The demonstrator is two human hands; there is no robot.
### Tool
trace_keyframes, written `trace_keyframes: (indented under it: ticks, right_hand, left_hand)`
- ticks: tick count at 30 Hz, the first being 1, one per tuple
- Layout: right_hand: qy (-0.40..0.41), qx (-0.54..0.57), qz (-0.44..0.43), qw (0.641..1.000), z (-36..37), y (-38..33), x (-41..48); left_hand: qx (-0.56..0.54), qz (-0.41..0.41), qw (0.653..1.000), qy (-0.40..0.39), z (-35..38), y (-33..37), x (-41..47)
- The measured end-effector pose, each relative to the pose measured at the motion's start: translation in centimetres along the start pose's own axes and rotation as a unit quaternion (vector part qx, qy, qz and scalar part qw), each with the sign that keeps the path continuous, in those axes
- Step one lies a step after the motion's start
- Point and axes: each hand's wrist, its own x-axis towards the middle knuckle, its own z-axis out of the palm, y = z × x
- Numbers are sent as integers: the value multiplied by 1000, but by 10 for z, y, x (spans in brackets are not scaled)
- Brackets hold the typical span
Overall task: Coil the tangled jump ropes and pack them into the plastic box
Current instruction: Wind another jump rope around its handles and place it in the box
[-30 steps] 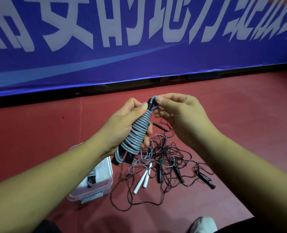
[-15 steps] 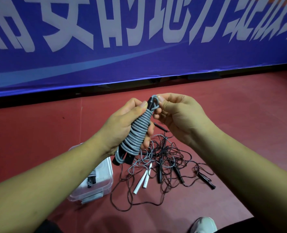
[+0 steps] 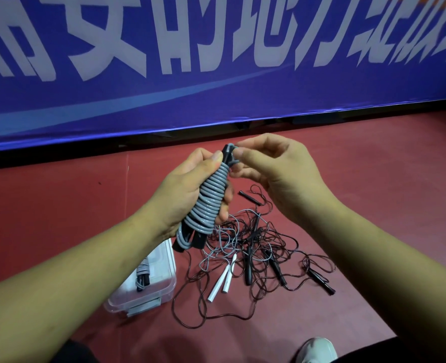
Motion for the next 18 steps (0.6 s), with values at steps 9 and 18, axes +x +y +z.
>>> trace_keyframes:
  ticks: [9,18]
  right_hand:
    - [103,-145,-24,984,13,14,0]
    - [84,-245,10,966,-5,12,19]
  left_hand:
    - [41,-11,998,44,3,-4,0]
    - [46,-91,994,38,0,-5,2]
